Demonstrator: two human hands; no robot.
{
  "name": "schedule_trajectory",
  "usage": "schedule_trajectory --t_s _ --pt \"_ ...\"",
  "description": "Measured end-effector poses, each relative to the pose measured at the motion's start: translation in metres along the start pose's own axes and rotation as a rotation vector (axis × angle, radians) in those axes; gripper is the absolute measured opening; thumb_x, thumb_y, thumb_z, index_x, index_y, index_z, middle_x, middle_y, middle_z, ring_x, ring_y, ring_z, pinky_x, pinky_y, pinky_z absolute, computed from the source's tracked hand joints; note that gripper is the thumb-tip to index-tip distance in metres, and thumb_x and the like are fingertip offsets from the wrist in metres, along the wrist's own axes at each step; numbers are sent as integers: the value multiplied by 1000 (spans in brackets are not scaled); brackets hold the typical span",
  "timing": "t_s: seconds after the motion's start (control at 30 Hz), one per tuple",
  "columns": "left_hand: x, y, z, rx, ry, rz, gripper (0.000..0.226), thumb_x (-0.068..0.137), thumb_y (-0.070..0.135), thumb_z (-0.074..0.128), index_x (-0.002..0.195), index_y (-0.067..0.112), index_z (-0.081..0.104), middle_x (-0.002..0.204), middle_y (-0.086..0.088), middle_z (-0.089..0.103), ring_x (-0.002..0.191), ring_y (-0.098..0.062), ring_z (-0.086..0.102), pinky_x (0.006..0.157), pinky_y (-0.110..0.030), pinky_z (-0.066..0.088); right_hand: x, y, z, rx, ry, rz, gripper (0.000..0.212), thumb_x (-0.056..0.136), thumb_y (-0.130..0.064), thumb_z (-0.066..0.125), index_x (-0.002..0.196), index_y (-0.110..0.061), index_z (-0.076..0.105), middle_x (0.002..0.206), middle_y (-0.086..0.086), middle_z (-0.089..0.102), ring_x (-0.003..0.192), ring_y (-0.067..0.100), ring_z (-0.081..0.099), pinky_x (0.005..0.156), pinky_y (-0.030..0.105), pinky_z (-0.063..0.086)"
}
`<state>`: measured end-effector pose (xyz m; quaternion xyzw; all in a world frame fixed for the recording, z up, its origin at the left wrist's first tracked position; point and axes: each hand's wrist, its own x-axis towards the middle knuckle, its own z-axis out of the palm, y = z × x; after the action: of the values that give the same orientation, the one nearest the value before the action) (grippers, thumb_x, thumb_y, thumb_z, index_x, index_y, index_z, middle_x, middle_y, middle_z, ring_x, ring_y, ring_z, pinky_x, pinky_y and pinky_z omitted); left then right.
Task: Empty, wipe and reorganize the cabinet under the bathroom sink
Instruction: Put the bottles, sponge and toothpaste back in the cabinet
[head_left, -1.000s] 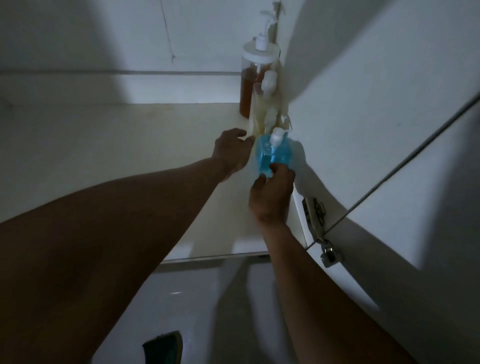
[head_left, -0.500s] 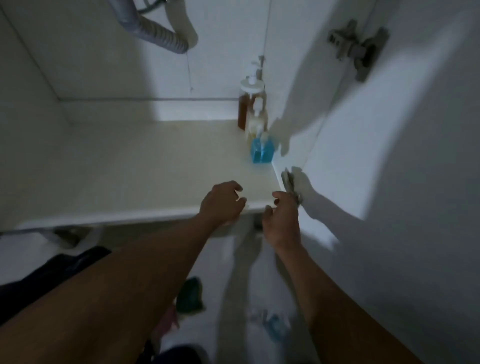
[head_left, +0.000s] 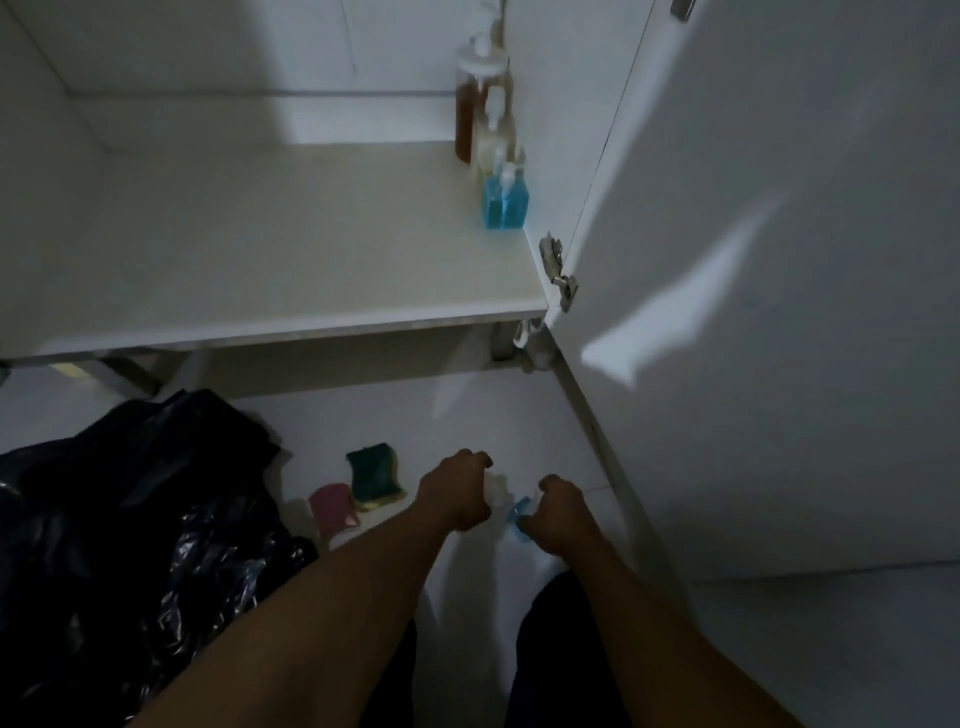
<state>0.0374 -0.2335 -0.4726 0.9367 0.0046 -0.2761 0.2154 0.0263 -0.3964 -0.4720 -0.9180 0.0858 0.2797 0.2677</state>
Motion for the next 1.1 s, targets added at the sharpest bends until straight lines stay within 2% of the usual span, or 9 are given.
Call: schedule_trajectory --t_s 0.17,0.33,0.6,0.77,0.9,0.97,1.03,1.1 --pt "17 -4 31 62 -18 13 53 83 9 66 133 17 52 134 -6 51 117 -27 54 93 -43 51 19 16 27 57 2 56 57 76 -21 81 120 -3 51 120 13 56 105 24 59 78 23 46" --pt "31 -7 36 144 20 11 52 84 2 64 134 16 54 128 -7 58 112 -26 59 92 -39 52 33 24 41 49 13 62 51 81 -22 77 121 -5 51 120 12 56 105 23 58 86 28 48" --pt "26 -10 25 70 43 0 46 85 9 63 130 18 56 124 -6 58 109 -25 60 88 -36 51 34 16 30 12 39 20 38 85 -18 72 117 -5 56 114 12 62 99 22 61 81 29 52" --pt "21 -3 -26 -18 157 -3 40 84 15 63 123 17 57 123 -6 57 108 -27 60 88 -38 51 23 -26 -13 15 167 -90 37 75 -26 78 103 -9 60 105 9 64 93 23 63 78 32 55" --pt "23 7 -86 -71 327 36 38 86 21 65 123 16 56 125 -8 58 114 -29 58 91 -37 49 14 -76 -63 73 300 -181 40 71 -32 81 103 -16 63 102 3 66 90 21 65 77 32 55" --pt "27 14 -123 -100 401 81 39 84 17 65 123 11 59 126 -12 60 117 -31 58 92 -36 46 12 -100 -86 110 361 -242 40 72 -32 80 106 -17 63 102 4 68 92 23 67 76 31 54" --pt "32 22 -163 -97 466 119 40 84 16 66 122 7 59 125 -15 60 117 -33 56 92 -36 44 14 -122 -108 108 420 -306 38 74 -28 77 107 -15 63 105 7 68 97 27 66 77 29 50" --pt "41 29 -199 -98 542 131 41 83 21 68 121 7 59 124 -16 61 117 -34 56 91 -36 44 17 -144 -130 82 446 -342 35 78 -24 72 110 -14 62 111 9 65 102 30 63 84 34 49"
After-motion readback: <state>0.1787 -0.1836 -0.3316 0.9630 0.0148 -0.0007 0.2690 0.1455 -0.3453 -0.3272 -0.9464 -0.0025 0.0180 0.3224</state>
